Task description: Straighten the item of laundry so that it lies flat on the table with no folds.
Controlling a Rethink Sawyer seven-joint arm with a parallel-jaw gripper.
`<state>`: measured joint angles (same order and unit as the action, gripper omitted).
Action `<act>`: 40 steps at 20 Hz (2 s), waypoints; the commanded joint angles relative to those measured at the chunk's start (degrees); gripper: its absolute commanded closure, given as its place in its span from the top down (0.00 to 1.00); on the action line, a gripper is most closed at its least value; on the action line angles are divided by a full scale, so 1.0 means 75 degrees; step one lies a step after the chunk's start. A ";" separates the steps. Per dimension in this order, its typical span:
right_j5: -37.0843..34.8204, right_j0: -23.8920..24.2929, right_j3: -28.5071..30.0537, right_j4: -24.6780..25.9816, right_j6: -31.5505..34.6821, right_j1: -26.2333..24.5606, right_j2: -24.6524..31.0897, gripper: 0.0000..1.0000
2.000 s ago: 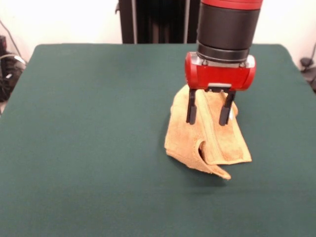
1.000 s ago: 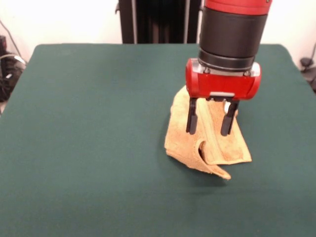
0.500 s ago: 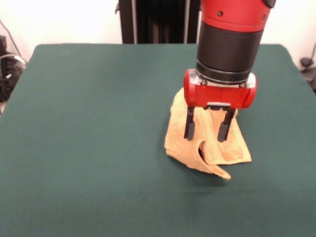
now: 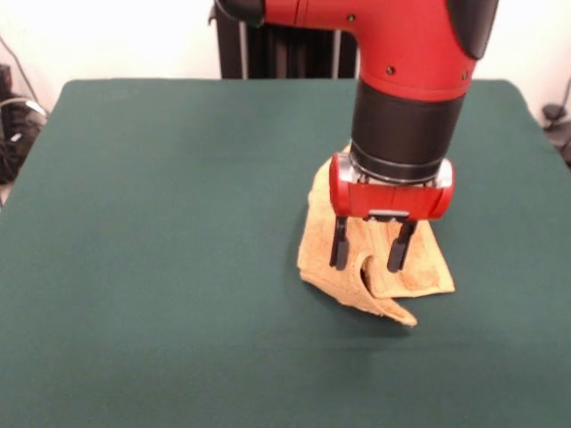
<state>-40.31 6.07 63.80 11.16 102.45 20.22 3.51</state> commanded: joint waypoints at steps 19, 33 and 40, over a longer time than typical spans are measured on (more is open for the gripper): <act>-0.2008 -0.0196 -0.0817 -0.0230 -0.0497 -0.0770 0.1017 1.00; -0.2222 -0.0181 -0.0740 -0.0281 -0.0313 -0.0619 0.1065 1.00; -0.1968 -0.0106 -0.0597 -0.0261 -0.0414 -0.0610 0.1135 1.00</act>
<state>-51.11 6.10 56.51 11.10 102.45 15.55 4.77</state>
